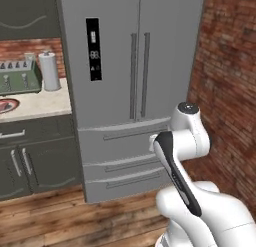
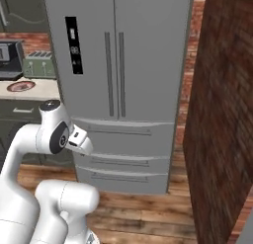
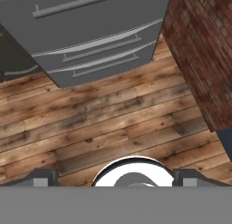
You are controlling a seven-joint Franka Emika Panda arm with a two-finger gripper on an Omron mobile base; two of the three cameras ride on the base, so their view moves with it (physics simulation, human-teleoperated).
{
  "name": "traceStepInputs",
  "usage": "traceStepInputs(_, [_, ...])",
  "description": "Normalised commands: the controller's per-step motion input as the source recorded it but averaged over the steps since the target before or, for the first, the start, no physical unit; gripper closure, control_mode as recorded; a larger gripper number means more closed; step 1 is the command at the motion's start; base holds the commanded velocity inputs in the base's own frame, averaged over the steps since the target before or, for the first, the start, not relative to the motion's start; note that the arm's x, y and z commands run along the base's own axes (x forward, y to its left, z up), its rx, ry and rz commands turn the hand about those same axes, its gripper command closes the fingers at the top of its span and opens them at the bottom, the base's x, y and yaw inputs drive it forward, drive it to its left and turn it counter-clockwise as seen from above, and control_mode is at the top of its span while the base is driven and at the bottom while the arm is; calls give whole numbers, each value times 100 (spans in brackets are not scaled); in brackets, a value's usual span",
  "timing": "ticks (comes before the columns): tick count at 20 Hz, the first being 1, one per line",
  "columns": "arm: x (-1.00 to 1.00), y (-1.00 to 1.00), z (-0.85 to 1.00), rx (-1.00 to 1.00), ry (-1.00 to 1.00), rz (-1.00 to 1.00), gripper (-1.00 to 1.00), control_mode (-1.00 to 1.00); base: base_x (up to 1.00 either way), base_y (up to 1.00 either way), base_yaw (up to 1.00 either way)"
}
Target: Place one of the steaks on the plate and the other in the bowl. Then place the bowl in the fridge.
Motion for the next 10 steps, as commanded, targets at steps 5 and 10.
traceStepInputs(5, [0, 0, 0, 0, 0, 0, -100, 100, 46, -14, 11])
traceStepInputs(10, [0, 0, 0, 0, 0, 0, -100, 100, 49, -41, 9])
